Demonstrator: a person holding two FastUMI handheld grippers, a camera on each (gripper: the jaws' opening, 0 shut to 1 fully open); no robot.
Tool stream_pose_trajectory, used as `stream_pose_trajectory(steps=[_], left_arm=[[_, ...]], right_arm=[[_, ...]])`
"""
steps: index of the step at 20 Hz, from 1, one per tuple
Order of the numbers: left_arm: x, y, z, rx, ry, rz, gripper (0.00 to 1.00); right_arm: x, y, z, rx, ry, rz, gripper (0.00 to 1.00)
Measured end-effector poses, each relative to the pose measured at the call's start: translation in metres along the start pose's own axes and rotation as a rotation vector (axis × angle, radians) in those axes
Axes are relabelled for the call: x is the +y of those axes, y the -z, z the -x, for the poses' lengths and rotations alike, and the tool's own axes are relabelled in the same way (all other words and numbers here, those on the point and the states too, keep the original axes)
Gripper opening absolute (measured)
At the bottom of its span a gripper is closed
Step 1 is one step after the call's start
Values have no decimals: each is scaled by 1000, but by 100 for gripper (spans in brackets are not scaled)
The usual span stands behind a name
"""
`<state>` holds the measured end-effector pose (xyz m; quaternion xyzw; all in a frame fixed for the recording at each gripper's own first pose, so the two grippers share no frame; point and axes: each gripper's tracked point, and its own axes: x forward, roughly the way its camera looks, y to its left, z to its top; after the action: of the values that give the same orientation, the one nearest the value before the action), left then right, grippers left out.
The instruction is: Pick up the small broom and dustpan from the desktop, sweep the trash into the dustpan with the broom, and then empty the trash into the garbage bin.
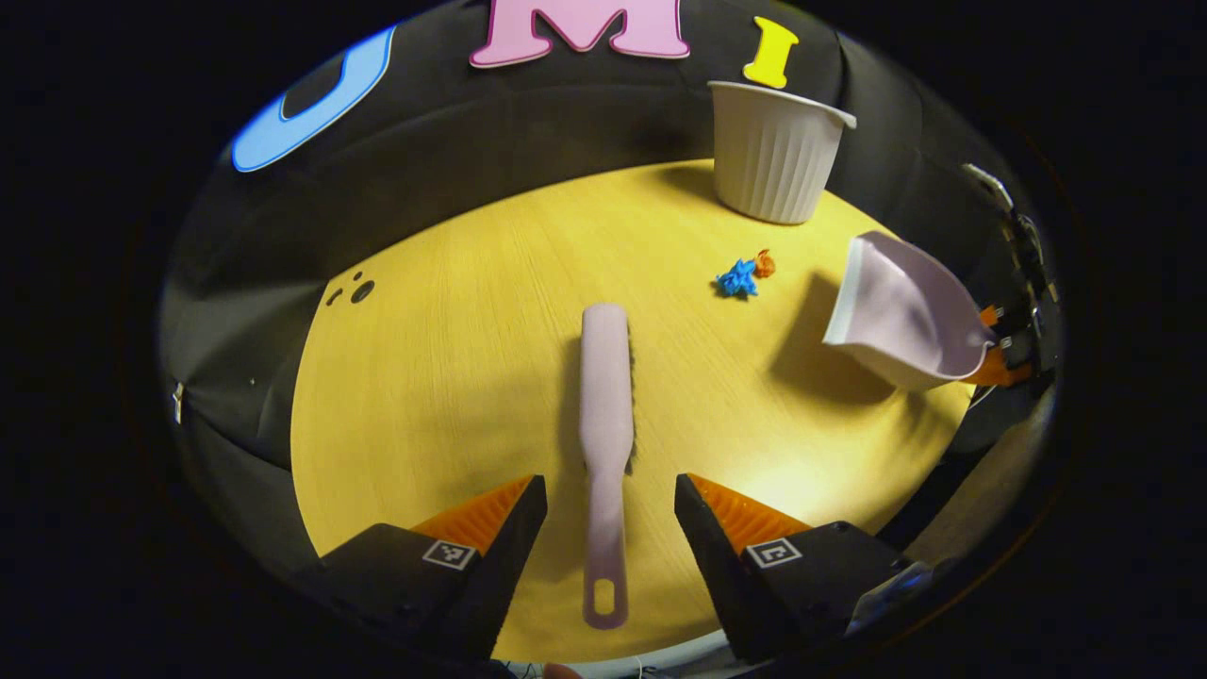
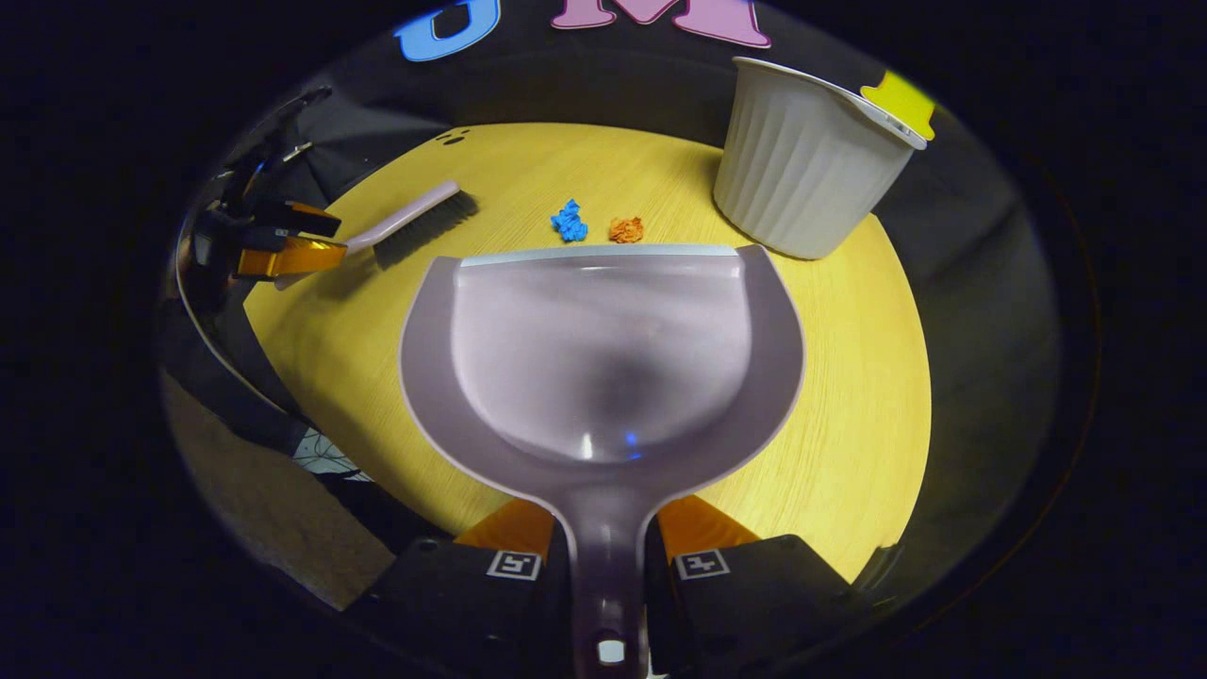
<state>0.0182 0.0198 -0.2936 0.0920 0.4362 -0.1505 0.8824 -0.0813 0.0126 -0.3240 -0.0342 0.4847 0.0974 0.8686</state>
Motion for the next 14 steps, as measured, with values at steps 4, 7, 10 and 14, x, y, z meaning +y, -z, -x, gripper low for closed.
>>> stream_pose_trajectory(steps=[4,7,10,14], left_arm=[[0,9,-31,84,25,2,84],[1,12,-47,127,28,17,77],[1,11,-57,145,24,4,75],[2,10,-64,160,15,-19,52]], right_arm=[[-6,8,8,12,23,-2,36],[-6,14,8,25,27,-3,36],[-4,19,8,41,24,-6,36],[-4,21,6,63,19,21,36]])
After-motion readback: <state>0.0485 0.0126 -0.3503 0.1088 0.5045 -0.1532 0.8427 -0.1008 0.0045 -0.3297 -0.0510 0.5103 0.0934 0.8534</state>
